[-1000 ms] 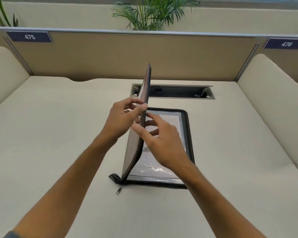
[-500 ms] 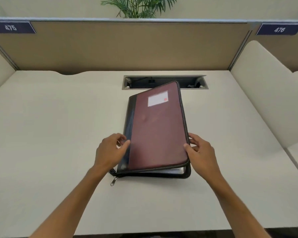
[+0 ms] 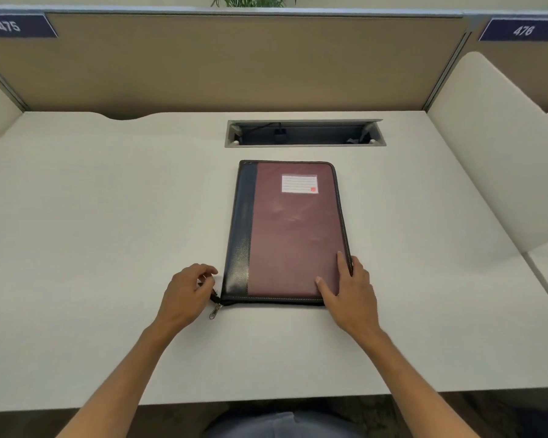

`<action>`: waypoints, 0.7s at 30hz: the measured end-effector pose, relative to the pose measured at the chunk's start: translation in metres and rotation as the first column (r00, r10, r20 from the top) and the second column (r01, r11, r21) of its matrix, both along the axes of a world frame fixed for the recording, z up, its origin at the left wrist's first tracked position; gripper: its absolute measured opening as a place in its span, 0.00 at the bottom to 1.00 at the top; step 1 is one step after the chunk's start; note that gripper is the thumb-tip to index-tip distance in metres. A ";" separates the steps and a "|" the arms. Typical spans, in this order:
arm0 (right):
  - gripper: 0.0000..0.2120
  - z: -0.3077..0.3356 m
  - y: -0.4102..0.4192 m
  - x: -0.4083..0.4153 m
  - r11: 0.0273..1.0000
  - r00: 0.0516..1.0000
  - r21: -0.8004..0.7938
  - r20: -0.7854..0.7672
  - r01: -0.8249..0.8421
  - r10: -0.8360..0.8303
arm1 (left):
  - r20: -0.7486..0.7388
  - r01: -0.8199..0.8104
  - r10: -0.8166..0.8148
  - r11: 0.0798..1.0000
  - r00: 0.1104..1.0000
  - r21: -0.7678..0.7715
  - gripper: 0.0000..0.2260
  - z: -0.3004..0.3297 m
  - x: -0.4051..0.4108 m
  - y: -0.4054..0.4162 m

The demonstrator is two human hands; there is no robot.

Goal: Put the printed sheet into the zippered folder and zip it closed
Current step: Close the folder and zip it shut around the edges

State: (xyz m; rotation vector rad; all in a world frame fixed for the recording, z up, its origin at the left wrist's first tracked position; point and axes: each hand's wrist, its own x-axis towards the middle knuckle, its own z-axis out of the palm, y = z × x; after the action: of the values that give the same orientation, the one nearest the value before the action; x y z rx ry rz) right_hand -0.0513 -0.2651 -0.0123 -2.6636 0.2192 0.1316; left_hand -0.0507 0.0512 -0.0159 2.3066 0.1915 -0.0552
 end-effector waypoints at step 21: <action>0.11 -0.004 0.136 -0.049 0.934 0.925 0.127 0.238 -0.333 0.297 | 0.100 0.218 -0.215 0.976 0.972 -0.018 0.03 -0.001 -0.036 0.029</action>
State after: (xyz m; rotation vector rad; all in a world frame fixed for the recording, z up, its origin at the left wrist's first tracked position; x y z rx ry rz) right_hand -0.0999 -0.1288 -0.0163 -2.5017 -0.2830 -0.0381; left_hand -0.0869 0.0798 -0.0170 2.2868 -0.1108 -0.0558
